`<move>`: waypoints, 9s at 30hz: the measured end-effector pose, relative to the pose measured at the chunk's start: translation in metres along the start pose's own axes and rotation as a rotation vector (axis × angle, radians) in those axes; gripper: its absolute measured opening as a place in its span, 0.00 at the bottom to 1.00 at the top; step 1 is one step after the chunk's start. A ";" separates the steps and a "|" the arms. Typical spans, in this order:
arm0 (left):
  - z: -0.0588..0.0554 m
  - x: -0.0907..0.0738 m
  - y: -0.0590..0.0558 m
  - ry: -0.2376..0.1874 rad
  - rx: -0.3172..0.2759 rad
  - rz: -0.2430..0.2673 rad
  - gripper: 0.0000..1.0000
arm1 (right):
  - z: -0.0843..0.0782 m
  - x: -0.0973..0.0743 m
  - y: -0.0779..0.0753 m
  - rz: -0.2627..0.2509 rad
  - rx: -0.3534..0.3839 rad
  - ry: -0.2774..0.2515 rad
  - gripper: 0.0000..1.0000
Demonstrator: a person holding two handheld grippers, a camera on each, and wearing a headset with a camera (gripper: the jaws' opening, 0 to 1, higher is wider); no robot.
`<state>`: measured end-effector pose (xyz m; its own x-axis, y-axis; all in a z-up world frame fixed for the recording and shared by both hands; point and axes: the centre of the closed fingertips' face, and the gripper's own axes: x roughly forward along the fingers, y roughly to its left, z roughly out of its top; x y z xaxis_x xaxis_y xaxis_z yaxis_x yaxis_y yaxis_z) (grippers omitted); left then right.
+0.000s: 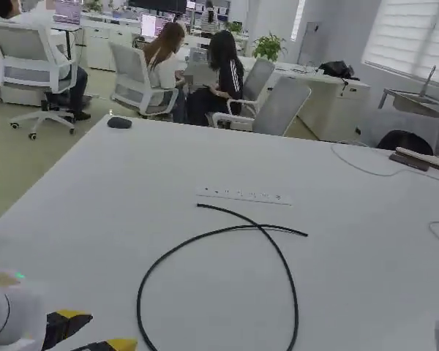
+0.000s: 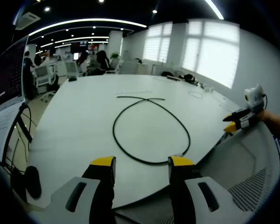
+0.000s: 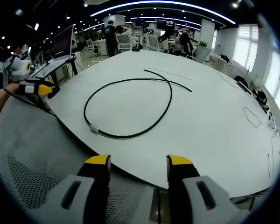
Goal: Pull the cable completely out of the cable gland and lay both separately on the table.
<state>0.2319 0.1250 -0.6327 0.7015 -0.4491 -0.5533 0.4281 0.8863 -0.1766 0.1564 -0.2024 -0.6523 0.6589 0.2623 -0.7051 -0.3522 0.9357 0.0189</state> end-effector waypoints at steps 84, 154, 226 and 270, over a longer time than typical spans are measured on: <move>-0.014 0.003 -0.010 0.080 0.016 -0.091 0.49 | -0.004 0.000 -0.005 -0.030 0.056 0.019 0.43; -0.099 0.131 -0.140 0.698 1.121 -0.651 0.17 | -0.002 -0.001 0.003 0.023 0.073 -0.007 0.34; 0.021 -0.019 -0.197 0.117 1.301 -0.579 0.18 | 0.086 -0.020 0.167 0.795 -0.564 -0.002 0.11; 0.004 -0.008 -0.207 0.228 1.360 -0.595 0.16 | 0.073 -0.016 0.156 0.575 -0.754 -0.032 0.19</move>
<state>0.1397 -0.0554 -0.5886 0.1925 -0.5557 -0.8088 0.8885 -0.2512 0.3840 0.1402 -0.0436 -0.5863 0.2647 0.6526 -0.7100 -0.9576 0.2646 -0.1138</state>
